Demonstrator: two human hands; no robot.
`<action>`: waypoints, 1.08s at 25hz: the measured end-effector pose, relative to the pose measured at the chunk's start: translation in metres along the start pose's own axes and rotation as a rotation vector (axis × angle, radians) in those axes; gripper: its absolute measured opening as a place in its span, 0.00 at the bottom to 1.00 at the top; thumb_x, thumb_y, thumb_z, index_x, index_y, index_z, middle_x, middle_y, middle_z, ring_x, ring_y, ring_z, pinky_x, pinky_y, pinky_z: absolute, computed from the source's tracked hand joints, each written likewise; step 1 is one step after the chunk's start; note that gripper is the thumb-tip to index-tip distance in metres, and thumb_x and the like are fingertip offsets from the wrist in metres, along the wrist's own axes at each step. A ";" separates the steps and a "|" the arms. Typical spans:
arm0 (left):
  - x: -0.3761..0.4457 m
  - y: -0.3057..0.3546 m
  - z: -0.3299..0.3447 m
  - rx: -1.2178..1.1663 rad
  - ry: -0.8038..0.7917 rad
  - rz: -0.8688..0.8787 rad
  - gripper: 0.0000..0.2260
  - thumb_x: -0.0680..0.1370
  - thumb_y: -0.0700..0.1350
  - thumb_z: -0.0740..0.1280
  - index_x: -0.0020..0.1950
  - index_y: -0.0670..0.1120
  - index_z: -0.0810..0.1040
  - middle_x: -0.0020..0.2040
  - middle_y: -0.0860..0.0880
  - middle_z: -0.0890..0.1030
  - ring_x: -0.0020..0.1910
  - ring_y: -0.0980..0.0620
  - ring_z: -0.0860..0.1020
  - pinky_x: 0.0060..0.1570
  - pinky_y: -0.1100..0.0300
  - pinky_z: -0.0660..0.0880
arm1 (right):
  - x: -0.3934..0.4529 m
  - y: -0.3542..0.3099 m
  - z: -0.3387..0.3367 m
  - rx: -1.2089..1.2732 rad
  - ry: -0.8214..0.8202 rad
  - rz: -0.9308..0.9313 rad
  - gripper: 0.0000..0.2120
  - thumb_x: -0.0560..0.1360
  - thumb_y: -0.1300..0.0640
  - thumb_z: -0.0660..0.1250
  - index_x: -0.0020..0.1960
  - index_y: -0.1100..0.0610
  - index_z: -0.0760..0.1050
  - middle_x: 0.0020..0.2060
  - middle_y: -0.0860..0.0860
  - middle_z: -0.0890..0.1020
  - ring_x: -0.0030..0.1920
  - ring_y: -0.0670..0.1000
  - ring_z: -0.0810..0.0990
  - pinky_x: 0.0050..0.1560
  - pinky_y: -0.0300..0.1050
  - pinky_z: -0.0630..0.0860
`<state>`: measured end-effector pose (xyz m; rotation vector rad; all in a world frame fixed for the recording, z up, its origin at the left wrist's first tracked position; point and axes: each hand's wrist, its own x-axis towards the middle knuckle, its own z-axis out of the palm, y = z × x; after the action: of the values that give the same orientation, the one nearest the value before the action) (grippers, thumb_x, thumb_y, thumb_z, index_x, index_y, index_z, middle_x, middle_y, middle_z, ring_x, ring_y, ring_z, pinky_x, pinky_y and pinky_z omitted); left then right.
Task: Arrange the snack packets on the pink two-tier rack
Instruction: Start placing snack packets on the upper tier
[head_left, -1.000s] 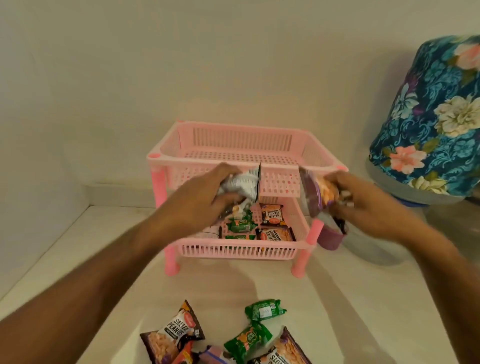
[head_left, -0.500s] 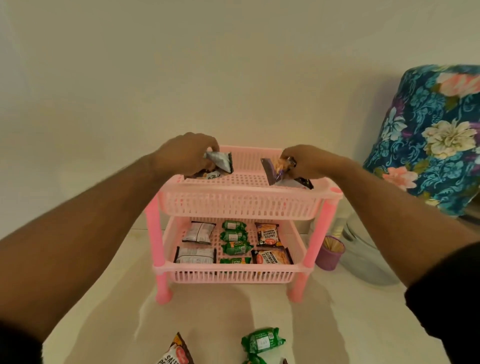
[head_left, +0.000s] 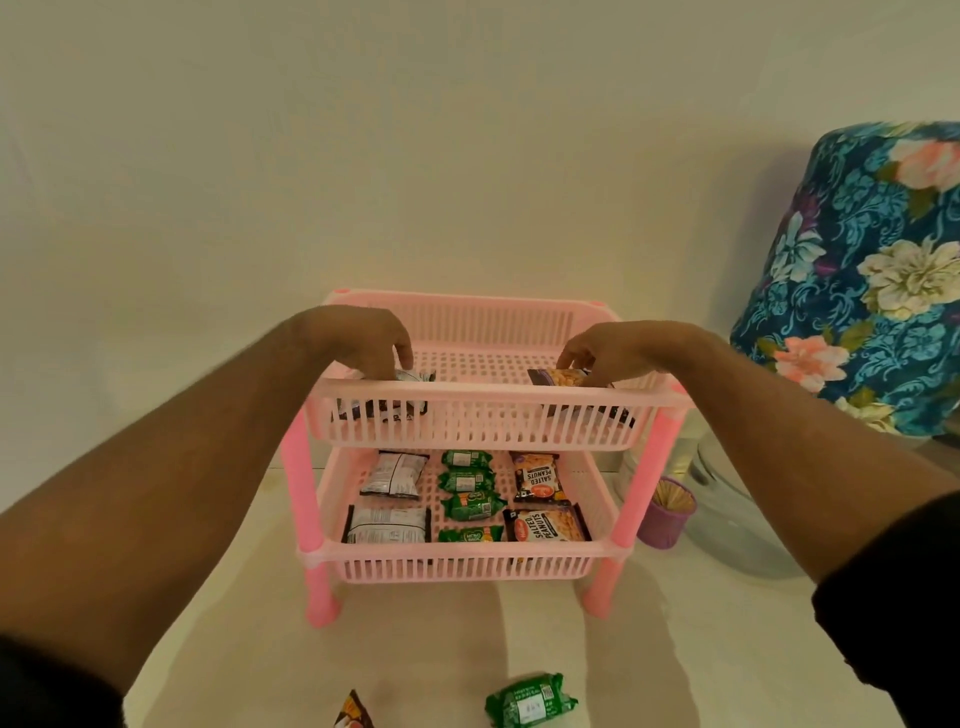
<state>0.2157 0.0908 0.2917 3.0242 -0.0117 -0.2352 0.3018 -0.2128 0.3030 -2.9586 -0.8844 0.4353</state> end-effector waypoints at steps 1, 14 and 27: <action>-0.002 -0.001 -0.005 -0.081 -0.020 -0.003 0.20 0.71 0.47 0.77 0.62 0.51 0.79 0.57 0.53 0.77 0.56 0.51 0.75 0.56 0.57 0.74 | -0.001 0.000 -0.002 0.057 0.015 -0.003 0.25 0.74 0.52 0.73 0.69 0.52 0.73 0.62 0.48 0.76 0.62 0.51 0.75 0.64 0.48 0.72; -0.011 0.004 0.011 -0.272 -0.069 -0.176 0.09 0.75 0.41 0.73 0.54 0.50 0.83 0.42 0.54 0.83 0.38 0.54 0.83 0.42 0.57 0.81 | 0.017 -0.010 0.020 0.154 0.023 0.086 0.07 0.75 0.56 0.70 0.52 0.54 0.80 0.48 0.50 0.85 0.46 0.50 0.86 0.50 0.49 0.82; -0.021 0.009 -0.001 -0.407 -0.044 -0.163 0.08 0.74 0.36 0.73 0.51 0.46 0.83 0.47 0.48 0.85 0.41 0.49 0.85 0.41 0.52 0.83 | 0.010 -0.016 0.016 0.024 0.136 0.103 0.04 0.75 0.55 0.71 0.46 0.55 0.79 0.50 0.52 0.83 0.44 0.48 0.82 0.39 0.42 0.77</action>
<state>0.1954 0.0826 0.2972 2.6154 0.2489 -0.2795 0.2967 -0.1951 0.2869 -2.9780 -0.7112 0.2411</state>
